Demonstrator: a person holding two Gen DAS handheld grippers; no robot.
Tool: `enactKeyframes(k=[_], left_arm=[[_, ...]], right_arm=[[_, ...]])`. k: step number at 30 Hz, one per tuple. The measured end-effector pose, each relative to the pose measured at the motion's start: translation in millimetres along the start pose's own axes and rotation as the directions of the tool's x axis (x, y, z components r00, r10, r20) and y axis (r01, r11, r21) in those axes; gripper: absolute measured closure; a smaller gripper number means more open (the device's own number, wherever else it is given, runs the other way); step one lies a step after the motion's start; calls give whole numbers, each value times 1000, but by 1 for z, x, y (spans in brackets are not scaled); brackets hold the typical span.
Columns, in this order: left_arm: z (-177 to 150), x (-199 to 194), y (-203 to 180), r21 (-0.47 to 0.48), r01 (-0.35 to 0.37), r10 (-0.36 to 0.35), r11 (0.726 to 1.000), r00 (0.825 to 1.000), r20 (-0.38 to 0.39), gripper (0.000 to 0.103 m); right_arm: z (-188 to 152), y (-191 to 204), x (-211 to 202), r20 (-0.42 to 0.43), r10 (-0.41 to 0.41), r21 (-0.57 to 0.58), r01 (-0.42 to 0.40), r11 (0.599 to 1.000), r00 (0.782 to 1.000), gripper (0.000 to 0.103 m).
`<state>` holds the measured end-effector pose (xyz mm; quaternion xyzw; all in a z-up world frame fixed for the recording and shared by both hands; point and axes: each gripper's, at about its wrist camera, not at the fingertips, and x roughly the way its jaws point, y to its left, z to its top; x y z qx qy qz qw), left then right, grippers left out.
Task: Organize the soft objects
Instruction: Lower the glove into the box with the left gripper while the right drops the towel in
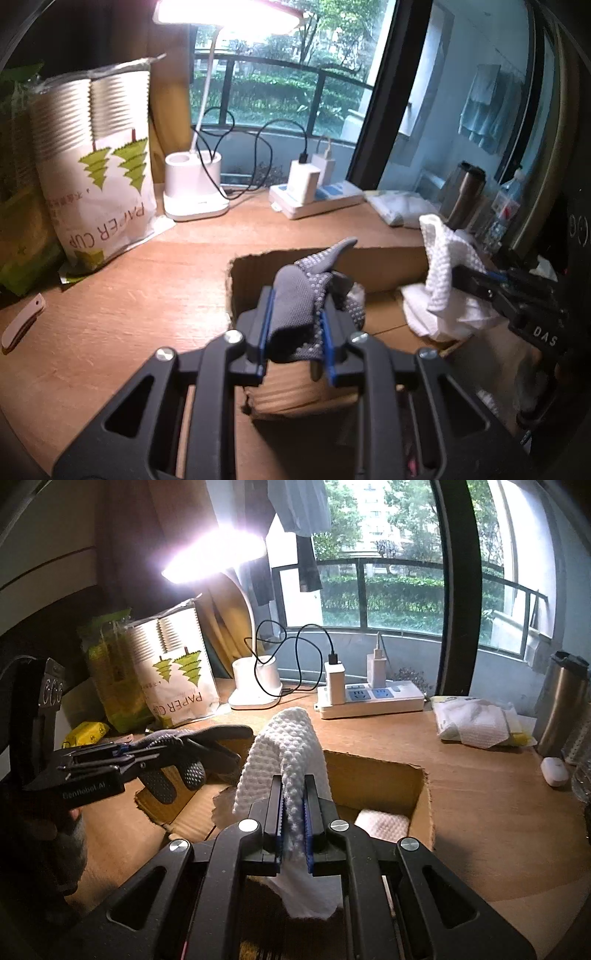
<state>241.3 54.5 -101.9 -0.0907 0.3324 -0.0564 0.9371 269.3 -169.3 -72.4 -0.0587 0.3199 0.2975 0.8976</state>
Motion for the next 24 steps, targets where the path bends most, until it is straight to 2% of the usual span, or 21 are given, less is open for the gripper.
enactKeyframes(k=[9, 11, 13, 14, 15, 17, 24], left_arm=[[-3, 16, 3, -3, -38, 38, 999, 998, -59, 73], [-3, 16, 1, 4, -46, 46, 999, 997, -62, 71], [-3, 14, 1, 7, -53, 54, 999, 997, -58, 68], [-2, 12, 0, 6, -55, 56, 998, 997, -54, 62], [-2, 10, 0, 4, -56, 56, 998, 997, -48, 50], [-1, 4, 1, -8, -54, 54, 998, 998, -30, 44], [-2, -13, -7, 5, -55, 55, 998, 998, -10, 41]], right_arm=[[-5, -6, 34, -82, 2, 25, 0, 1000, 997, 92], [-7, -7, 38, -101, -4, 36, 8, 999, 995, 84], [-8, -9, 40, -113, -4, 46, 10, 999, 994, 68], [-8, -9, 39, -114, -2, 49, 8, 999, 993, 67], [-9, -9, 38, -114, -3, 49, 8, 999, 993, 65], [-9, -8, 35, -112, -6, 47, 12, 999, 994, 65], [-12, -5, 17, -95, -23, 46, 27, 999, 995, 64]])
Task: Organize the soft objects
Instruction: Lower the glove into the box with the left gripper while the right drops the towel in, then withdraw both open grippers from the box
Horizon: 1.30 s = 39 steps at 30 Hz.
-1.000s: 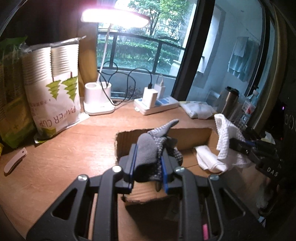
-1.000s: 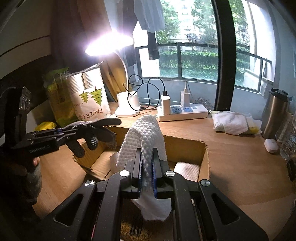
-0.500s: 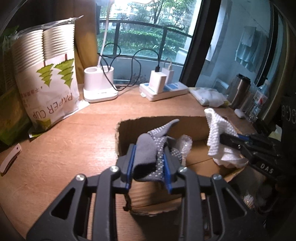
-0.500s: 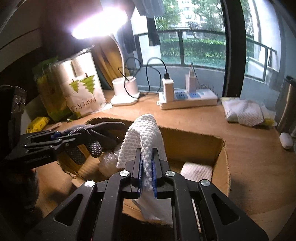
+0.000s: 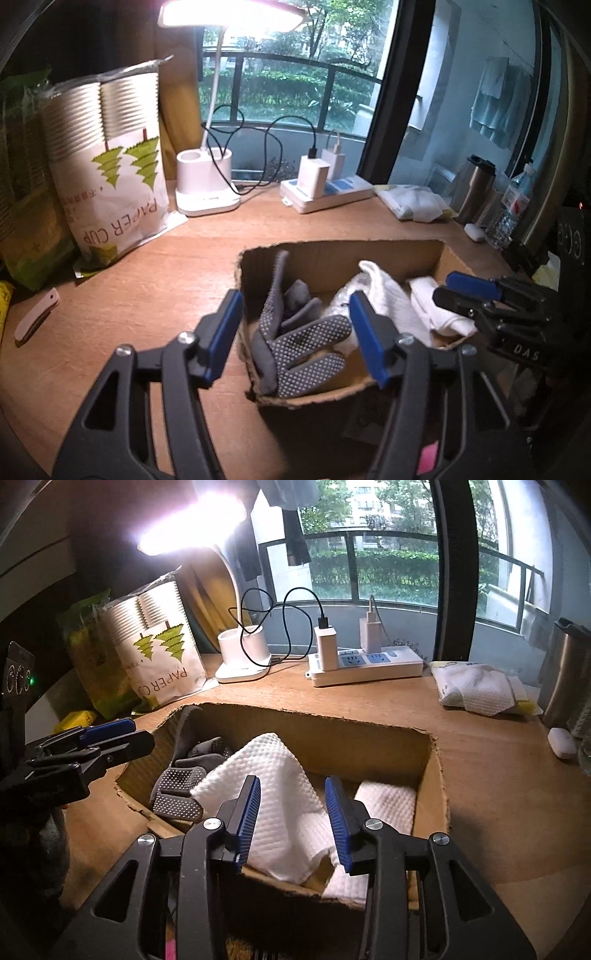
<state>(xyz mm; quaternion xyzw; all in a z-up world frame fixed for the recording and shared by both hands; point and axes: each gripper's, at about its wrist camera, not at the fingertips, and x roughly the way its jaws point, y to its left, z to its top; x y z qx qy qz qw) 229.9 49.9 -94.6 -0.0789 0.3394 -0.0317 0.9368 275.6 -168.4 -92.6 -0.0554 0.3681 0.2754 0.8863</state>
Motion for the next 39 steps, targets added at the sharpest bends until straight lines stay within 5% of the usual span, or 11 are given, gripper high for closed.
enactKeyframes(k=[17, 21, 39], left_arm=[[-13, -43, -29, 35, 36, -37, 999, 998, 55, 40], [-18, -53, -37, 45, 52, -55, 998, 996, 64, 34], [-47, -72, -56, 65, 80, -83, 995, 996, 36, 33]], right_arm=[[-19, 11, -54, 59, -22, -7, 23, 1000, 998, 62], [-24, 16, -64, 73, -19, -14, 20, 1000, 997, 52], [-57, 25, -89, 77, -34, -8, 35, 999, 996, 49]])
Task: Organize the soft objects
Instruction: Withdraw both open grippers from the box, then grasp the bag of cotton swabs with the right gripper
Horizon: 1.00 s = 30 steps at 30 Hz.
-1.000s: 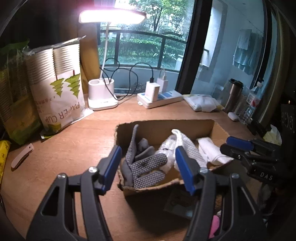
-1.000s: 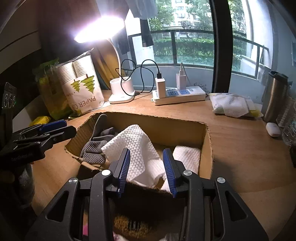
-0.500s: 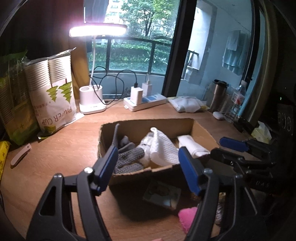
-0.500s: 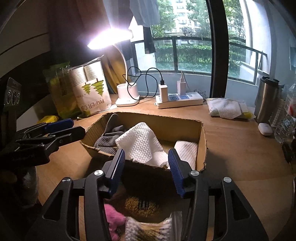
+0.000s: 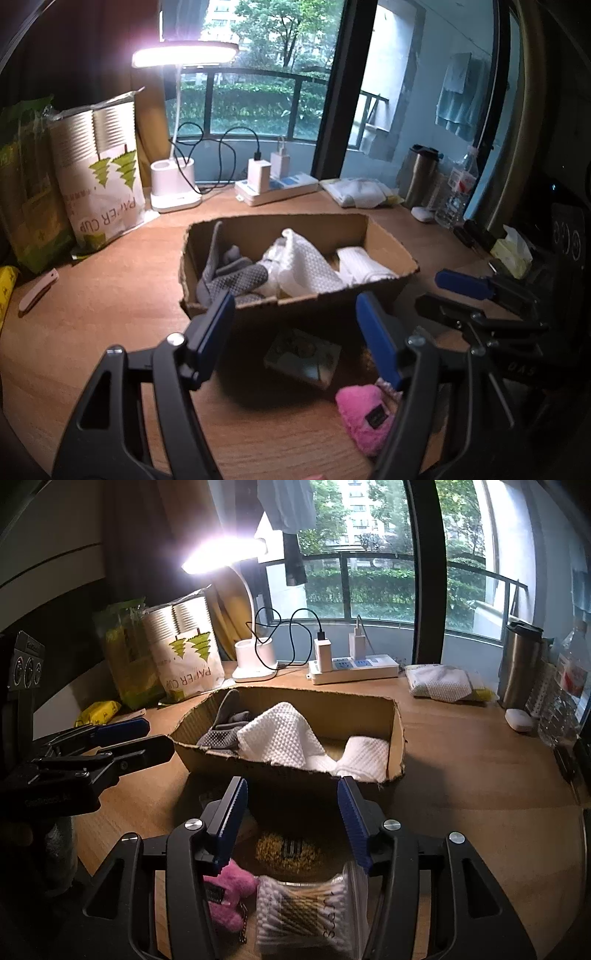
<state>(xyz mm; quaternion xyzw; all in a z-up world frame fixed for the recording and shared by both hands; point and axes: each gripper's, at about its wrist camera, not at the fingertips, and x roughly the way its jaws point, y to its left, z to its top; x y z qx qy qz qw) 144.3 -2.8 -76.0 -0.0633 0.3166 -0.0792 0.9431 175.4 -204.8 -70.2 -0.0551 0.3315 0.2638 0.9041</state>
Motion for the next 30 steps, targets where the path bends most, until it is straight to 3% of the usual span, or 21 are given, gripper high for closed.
enactKeyframes(k=[9, 14, 17, 23, 30], left_arm=[[-16, 3, -8, -3, 25, -25, 1000, 999, -48, 33], [-27, 9, -14, 0, 37, -37, 999, 996, -82, 32], [-34, 13, -16, -7, 46, -47, 999, 993, -107, 32], [-46, 20, -17, -20, 48, -51, 999, 987, -150, 22], [-55, 29, -20, -7, 32, -32, 999, 981, -193, 22]], right_arm=[[-21, -4, -3, -18, -5, 18, 5, 1000, 1000, 33], [-35, -8, -2, -36, -11, 25, 12, 1000, 999, 29], [-43, -9, 0, -44, -21, 21, 22, 1000, 999, 20], [-58, -12, 5, -73, -17, 22, 19, 1000, 997, 19], [-73, -13, 15, -118, -8, 21, 10, 1000, 993, 18]])
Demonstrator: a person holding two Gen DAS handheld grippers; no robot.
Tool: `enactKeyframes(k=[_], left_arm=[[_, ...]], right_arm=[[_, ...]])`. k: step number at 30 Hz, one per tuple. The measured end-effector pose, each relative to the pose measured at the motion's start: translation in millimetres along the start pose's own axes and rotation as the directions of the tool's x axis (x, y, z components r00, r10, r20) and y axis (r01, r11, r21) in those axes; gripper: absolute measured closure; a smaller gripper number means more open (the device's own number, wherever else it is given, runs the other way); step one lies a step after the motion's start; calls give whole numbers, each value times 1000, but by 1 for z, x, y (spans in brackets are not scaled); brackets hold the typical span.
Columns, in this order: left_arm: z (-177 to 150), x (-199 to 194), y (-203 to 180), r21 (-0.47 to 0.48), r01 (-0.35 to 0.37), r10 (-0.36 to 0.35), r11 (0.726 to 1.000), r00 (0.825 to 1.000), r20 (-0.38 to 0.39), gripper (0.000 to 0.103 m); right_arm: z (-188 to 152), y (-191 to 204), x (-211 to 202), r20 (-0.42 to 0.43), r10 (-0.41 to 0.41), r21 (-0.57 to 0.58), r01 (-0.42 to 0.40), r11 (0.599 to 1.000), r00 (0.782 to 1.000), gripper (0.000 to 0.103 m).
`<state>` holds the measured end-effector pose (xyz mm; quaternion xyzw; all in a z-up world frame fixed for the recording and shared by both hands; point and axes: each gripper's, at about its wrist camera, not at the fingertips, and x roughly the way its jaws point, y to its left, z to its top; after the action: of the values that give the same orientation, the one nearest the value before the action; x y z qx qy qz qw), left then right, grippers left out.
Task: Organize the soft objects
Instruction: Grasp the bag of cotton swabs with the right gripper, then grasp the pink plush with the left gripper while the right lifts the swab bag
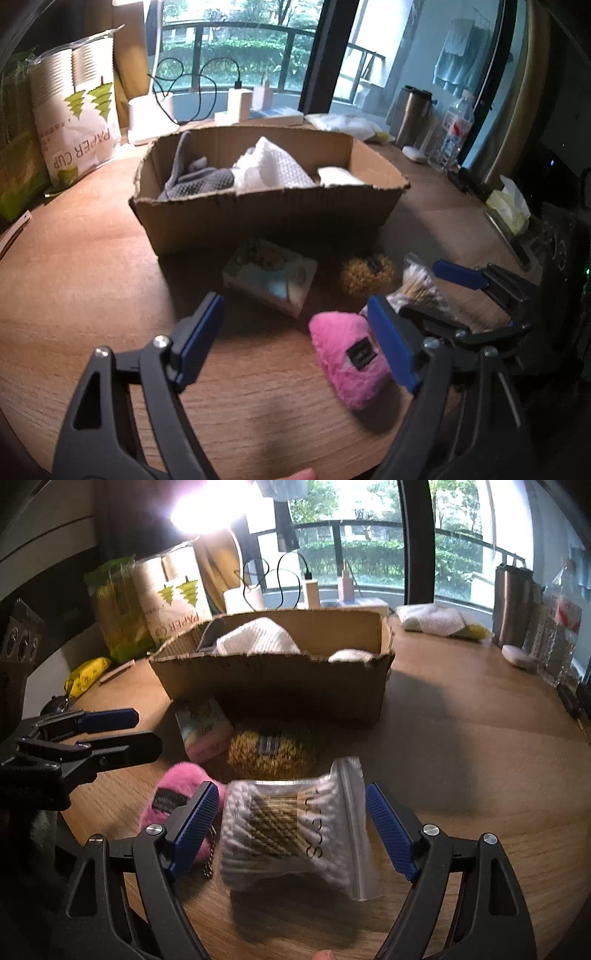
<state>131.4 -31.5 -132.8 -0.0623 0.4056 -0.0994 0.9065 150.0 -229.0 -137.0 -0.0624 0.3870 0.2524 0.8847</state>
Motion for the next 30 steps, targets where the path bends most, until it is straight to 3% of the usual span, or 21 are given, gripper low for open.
enactKeyframes(k=[13, 27, 30], left_arm=[[-4, 14, -18, 47, -25, 28, 999, 998, -61, 22], [-11, 41, -43, 115, -63, 80, 991, 986, -149, 22], [-13, 44, -48, 136, -63, 85, 989, 984, -158, 22]], right_arm=[[-9, -11, 8, -40, 32, 8, -32, 999, 999, 19], [-18, -54, -11, 4, -43, 104, 42, 994, 999, 18], [-18, -53, -13, 22, -48, 81, 47, 996, 999, 16]])
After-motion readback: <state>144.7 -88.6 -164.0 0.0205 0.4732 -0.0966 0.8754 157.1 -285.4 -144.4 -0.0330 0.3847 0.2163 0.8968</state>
